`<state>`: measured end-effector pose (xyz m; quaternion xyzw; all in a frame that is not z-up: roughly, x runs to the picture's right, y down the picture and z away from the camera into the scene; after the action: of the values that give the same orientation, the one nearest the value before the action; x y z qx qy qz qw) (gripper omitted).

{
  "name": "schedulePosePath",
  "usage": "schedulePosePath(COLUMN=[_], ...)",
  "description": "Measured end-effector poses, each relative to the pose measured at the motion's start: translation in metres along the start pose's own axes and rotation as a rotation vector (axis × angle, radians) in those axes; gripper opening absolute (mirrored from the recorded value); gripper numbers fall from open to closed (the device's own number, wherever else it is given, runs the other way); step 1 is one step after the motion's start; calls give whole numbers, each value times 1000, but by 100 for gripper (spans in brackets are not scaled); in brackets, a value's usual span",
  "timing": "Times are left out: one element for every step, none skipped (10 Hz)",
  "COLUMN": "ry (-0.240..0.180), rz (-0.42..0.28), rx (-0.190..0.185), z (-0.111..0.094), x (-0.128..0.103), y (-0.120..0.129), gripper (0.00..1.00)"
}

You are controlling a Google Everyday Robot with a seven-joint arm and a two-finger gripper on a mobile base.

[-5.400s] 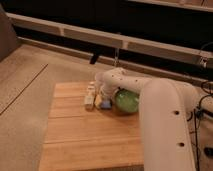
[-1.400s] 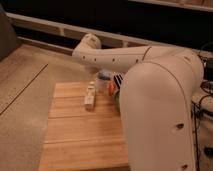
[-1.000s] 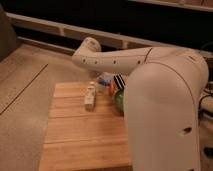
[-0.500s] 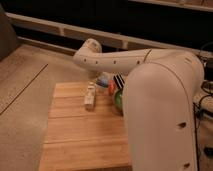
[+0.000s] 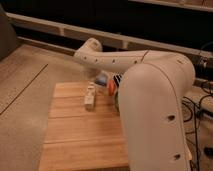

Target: Place the white sponge in the ceramic cup

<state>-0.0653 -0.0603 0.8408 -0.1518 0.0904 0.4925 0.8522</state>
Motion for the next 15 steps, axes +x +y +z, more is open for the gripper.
schedulePosePath(ry=[0, 1, 4, 7, 8, 6, 2, 0, -3, -7, -9, -9, -9, -9, -9], rz=[-10, -16, -19, -19, -18, -17, -18, -25, -34, -42, -45, -45, -45, -45, -45], rx=[-1, -1, -2, -3, -11, -23, -35, -49, -59, -70, -74, -75, -75, -75, -75], z=[0, 1, 2, 4, 7, 11, 14, 18, 20, 21, 22, 22, 22, 22, 22], x=[-3, -4, -5, -4, -2, -1, -1, -2, -4, -7, -8, -8, -8, -8, -8], y=[-2, -5, -8, -11, -14, -17, -18, -19, -19, -19, -18, -18, -18, -18, -18], gripper=[0, 0, 0, 0, 0, 1, 6, 18, 26, 35, 40, 41, 41, 41, 41])
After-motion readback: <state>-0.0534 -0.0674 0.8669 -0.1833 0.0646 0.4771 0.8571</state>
